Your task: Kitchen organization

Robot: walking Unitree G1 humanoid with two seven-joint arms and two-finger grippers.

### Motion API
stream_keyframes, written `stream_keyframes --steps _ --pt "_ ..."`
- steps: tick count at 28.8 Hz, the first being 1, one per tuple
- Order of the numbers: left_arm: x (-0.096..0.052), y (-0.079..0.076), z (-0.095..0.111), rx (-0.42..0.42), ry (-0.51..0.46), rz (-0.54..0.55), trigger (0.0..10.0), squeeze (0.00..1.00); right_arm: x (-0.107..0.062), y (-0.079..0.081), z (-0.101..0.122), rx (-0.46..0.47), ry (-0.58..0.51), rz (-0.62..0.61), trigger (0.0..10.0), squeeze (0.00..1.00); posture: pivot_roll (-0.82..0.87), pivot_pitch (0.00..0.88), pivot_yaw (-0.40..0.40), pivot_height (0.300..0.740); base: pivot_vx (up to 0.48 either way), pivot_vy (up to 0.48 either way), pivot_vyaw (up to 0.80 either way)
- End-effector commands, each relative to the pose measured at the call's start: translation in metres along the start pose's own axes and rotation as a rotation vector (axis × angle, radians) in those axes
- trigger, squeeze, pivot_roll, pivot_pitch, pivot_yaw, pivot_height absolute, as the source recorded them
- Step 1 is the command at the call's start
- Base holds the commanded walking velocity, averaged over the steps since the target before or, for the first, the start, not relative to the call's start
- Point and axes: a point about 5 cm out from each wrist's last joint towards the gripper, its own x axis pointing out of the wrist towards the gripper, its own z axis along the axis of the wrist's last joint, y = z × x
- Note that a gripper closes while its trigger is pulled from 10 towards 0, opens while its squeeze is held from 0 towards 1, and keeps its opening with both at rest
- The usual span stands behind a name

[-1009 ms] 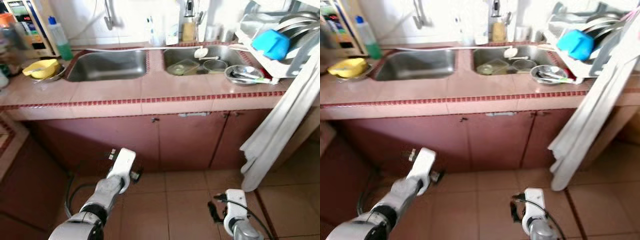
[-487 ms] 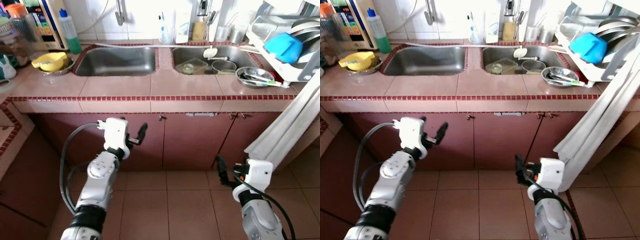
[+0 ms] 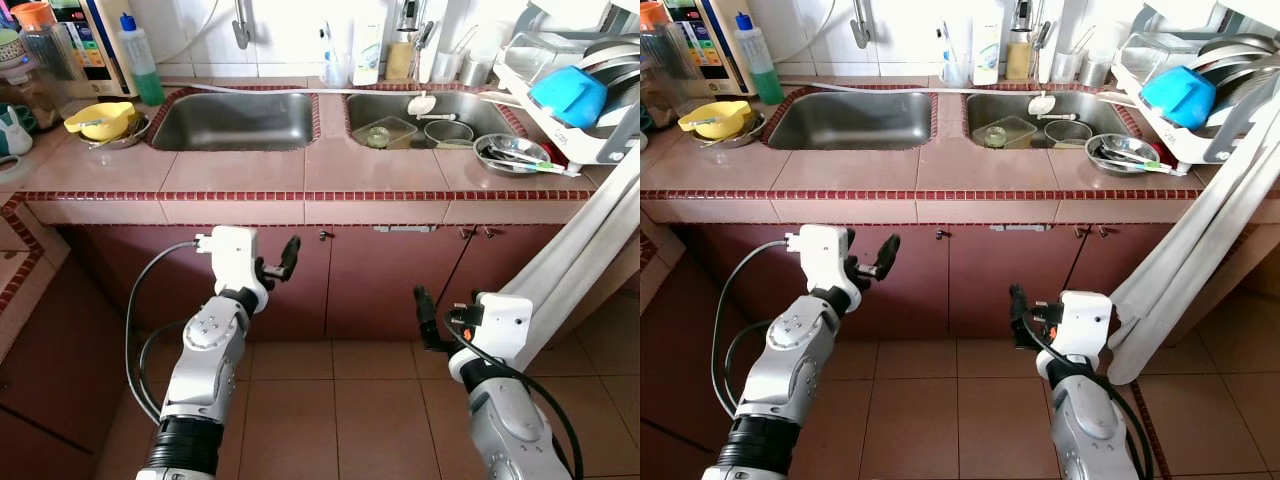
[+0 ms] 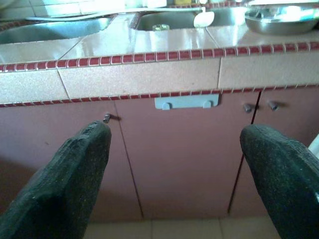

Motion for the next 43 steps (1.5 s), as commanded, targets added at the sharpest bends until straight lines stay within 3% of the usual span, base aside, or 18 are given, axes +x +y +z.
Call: stream_keyframes --steps 1,5,22,43 --pt "0.001 0.002 0.003 -0.002 0.009 0.006 10.0 0.0 0.001 0.001 0.006 -0.009 -0.013 0.019 10.0 0.0 0.02 0.0 0.024 0.74 0.0 0.0 0.0" --pt "-0.001 -0.002 0.004 0.039 0.003 -0.028 10.0 0.0 0.0 0.001 0.009 -0.018 -0.012 0.037 10.0 0.0 0.01 0.0 0.022 0.74 0.0 0.124 0.0" --pt "-0.004 -0.004 0.007 0.007 0.047 -0.022 10.0 0.0 0.005 0.006 0.018 -0.025 -0.009 0.051 10.0 0.0 0.01 0.0 0.026 0.74 0.0 0.295 0.0" --pt "-0.005 -0.003 0.01 0.023 0.057 -0.02 10.0 0.0 0.007 0.007 0.019 -0.01 -0.015 0.036 10.0 0.0 0.02 0.0 0.037 0.74 0.0 0.241 0.0"
